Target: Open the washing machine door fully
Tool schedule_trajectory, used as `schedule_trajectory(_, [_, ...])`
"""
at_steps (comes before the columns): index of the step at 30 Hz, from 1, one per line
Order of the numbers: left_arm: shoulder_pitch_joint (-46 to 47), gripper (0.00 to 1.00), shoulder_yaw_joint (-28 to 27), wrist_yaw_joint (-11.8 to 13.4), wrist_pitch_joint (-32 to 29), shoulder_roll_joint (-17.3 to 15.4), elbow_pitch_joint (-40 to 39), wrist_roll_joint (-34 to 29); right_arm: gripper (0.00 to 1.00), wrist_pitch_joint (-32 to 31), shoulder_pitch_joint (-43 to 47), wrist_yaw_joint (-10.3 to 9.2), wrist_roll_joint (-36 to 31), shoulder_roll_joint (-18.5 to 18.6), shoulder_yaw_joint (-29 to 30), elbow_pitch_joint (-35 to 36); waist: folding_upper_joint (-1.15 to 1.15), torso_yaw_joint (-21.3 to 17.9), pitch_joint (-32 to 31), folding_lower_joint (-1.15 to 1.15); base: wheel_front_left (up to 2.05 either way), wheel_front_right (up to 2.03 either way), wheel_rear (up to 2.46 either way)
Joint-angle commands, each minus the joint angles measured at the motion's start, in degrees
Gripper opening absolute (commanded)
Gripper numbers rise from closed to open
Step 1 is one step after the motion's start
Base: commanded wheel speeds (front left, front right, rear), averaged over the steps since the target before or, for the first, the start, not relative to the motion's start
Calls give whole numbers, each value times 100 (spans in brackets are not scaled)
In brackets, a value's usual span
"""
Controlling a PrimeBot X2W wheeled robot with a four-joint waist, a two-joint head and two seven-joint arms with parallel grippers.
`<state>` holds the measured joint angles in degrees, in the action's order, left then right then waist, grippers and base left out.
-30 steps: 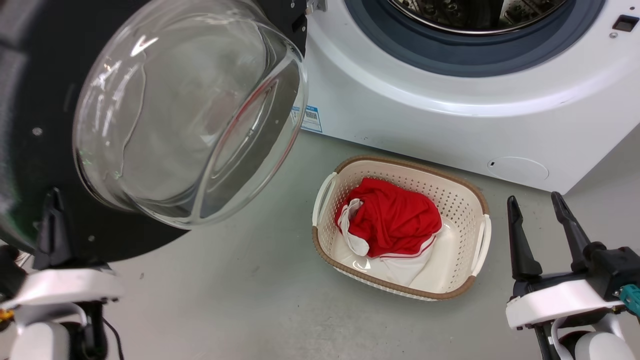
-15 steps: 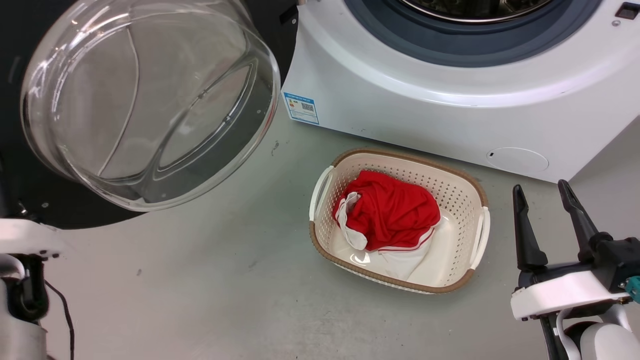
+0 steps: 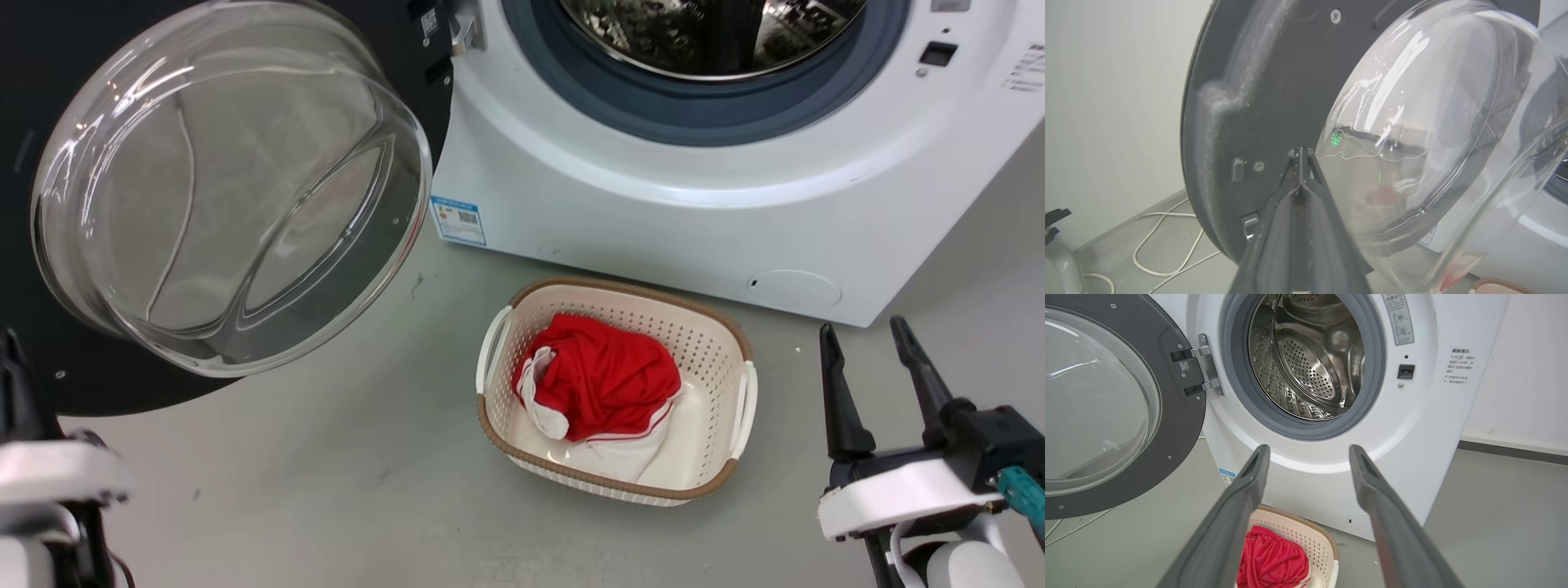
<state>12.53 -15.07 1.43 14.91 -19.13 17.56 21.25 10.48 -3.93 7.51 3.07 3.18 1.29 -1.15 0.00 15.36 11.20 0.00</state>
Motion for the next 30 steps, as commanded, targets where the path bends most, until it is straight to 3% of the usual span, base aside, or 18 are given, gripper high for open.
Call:
schedule_trajectory(1, [-394, 0, 37, 62, 37, 173, -316, -145, 100, 57, 71, -4, 40, -32, -8, -69, 0, -111, -174, 0, 0, 0, 0])
schedule_trajectory(9, [-1340, 0, 300, 214, 33, 802, -1347, -506, 100, 145, 170, -4, 140, -37, -79, -251, 0, -353, -469, 0, 0, 0, 0])
schedule_trajectory(14, [-1589, 0, 796, 131, 34, 1124, -1628, -728, 100, 179, 218, -4, 208, -38, -67, -353, 0, -578, -610, 0, 0, 0, 0])
schedule_trajectory(21, [-1272, 0, 1448, -141, 33, 1254, -1456, -951, 100, 213, 186, -4, 272, -37, -121, -426, 0, -1031, -724, 0, 0, 0, 0])
schedule_trajectory(22, [-1208, 7, 1510, -164, 33, 1272, -1413, -972, 100, 219, 166, -4, 270, -35, -123, -436, 0, -1101, -731, 0, 0, 0, 0])
schedule_trajectory(23, [-1134, 31, 1558, -181, 32, 1293, -1379, -987, 100, 225, 149, -4, 280, -36, -127, -440, 0, -1165, -726, 0, 0, 0, 0])
schedule_trajectory(26, [-919, 77, 1671, -233, 29, 1330, -1256, -1038, 100, 232, 101, -4, 275, -37, -141, -457, 0, -1352, -724, 0, 0, 0, 0])
schedule_trajectory(27, [-865, 100, 1702, -234, 28, 1330, -1199, -1067, 100, 237, 90, -4, 274, -36, -140, -463, 0, -1408, -720, 0, 0, 0, 0])
schedule_trajectory(30, [-712, 100, 1726, -220, 28, 1346, -1111, -1122, 100, 241, 55, -4, 289, -37, -158, -480, 0, -1582, -698, 0, 0, 0, 0])
